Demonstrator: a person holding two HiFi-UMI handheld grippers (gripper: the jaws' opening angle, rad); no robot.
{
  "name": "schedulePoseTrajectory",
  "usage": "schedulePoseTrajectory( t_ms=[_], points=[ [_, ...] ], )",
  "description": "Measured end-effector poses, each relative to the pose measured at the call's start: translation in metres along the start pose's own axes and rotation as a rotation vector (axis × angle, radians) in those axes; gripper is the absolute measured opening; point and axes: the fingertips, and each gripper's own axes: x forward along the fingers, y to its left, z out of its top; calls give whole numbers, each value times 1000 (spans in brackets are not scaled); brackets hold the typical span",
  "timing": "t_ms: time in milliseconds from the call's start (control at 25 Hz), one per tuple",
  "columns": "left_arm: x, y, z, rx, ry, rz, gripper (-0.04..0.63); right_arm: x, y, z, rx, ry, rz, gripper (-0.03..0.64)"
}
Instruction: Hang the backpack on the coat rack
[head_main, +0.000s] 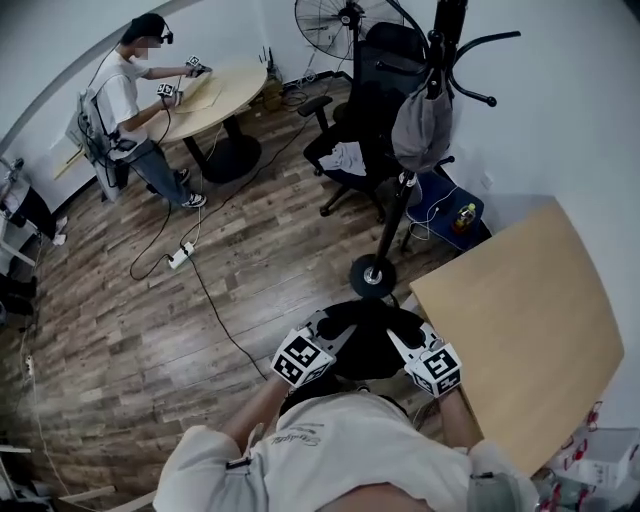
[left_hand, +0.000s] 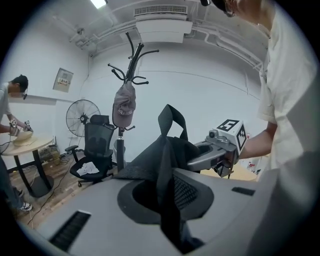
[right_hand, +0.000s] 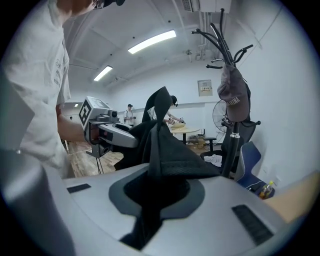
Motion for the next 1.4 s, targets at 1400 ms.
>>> schedulePoseTrajectory(
  t_ms=[1400],
  points=[
    [139, 203, 68, 197, 57, -200, 41, 137, -193, 43, 83, -40, -209, 29]
  ],
)
